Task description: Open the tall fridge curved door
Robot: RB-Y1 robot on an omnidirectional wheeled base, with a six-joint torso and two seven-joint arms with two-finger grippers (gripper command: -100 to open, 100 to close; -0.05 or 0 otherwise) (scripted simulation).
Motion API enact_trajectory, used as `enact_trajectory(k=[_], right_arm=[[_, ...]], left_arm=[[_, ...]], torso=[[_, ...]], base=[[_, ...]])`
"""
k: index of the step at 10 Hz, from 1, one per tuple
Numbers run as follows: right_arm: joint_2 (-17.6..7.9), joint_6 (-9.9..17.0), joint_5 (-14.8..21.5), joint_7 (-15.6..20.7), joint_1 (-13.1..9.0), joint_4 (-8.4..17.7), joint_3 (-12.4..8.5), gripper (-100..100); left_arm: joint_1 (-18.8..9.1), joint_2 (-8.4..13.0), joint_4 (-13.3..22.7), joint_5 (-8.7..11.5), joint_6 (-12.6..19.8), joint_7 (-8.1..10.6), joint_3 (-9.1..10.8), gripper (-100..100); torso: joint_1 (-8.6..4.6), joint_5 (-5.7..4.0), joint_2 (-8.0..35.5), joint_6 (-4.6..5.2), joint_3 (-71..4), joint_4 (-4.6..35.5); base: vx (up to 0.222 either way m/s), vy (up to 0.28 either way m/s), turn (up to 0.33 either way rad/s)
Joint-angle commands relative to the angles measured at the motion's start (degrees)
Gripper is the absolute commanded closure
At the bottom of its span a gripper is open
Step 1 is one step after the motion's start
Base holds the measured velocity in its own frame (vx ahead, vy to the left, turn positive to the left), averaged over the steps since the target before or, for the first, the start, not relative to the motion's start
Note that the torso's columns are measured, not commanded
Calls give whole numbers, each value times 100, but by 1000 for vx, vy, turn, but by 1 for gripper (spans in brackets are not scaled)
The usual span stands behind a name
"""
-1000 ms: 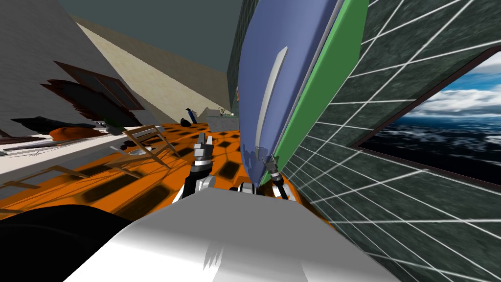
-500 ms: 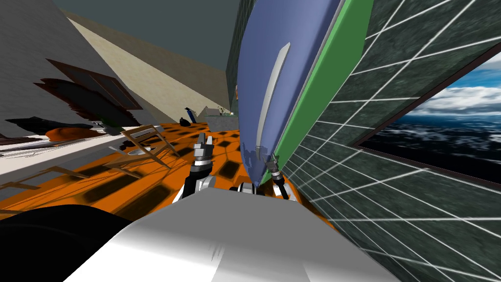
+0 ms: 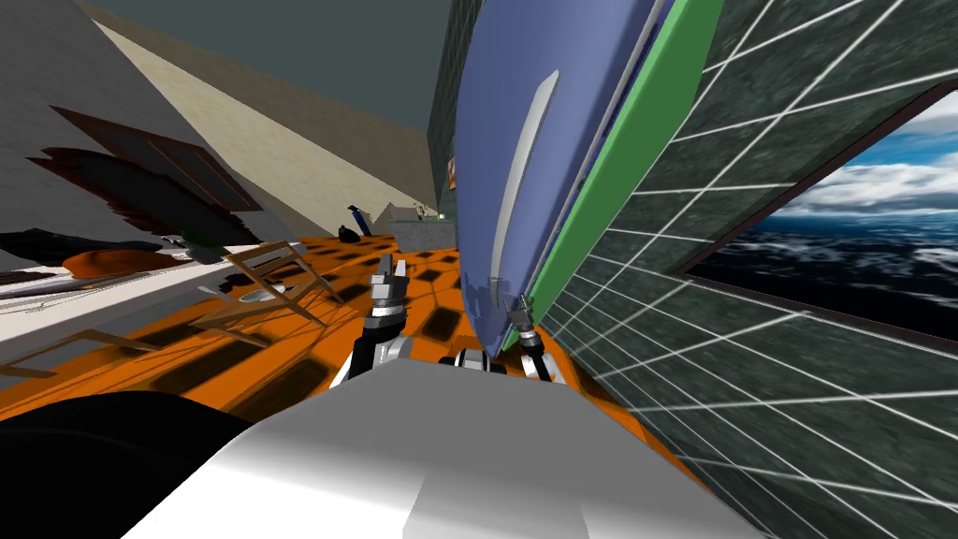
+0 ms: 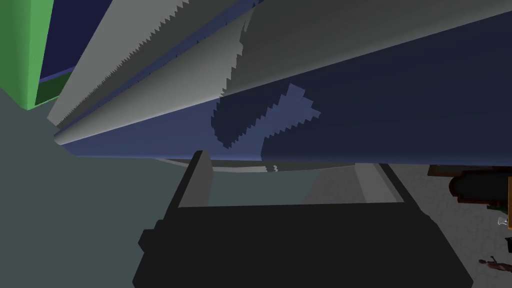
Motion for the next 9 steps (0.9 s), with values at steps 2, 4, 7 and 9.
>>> enact_trajectory(k=[2, 4, 7, 9], right_arm=[[203, 250, -38, 243, 86, -121, -71, 100], [279, 332, -61, 335, 127, -180, -112, 100], [431, 496, -108, 519, 209, -298, -193, 100], [584, 660, -155, 703, 291, -417, -275, 100]], left_arm=[[0, 0, 0, 0, 0, 0, 0, 0], [0, 0, 0, 0, 0, 0, 0, 0], [0, 1, 0, 0, 0, 0, 0, 0], [0, 0, -1, 0, 0, 0, 0, 0]], torso=[[-37, -1, -15, -5, -17, 5], [-37, 0, -34, -15, -27, 9], [-45, 1, -35, -17, -29, 11], [-41, 0, -4, 9, -10, 8]], base=[[-81, 288, -107], [-74, 301, -94], [-94, 307, -94], [-86, 356, -146]])
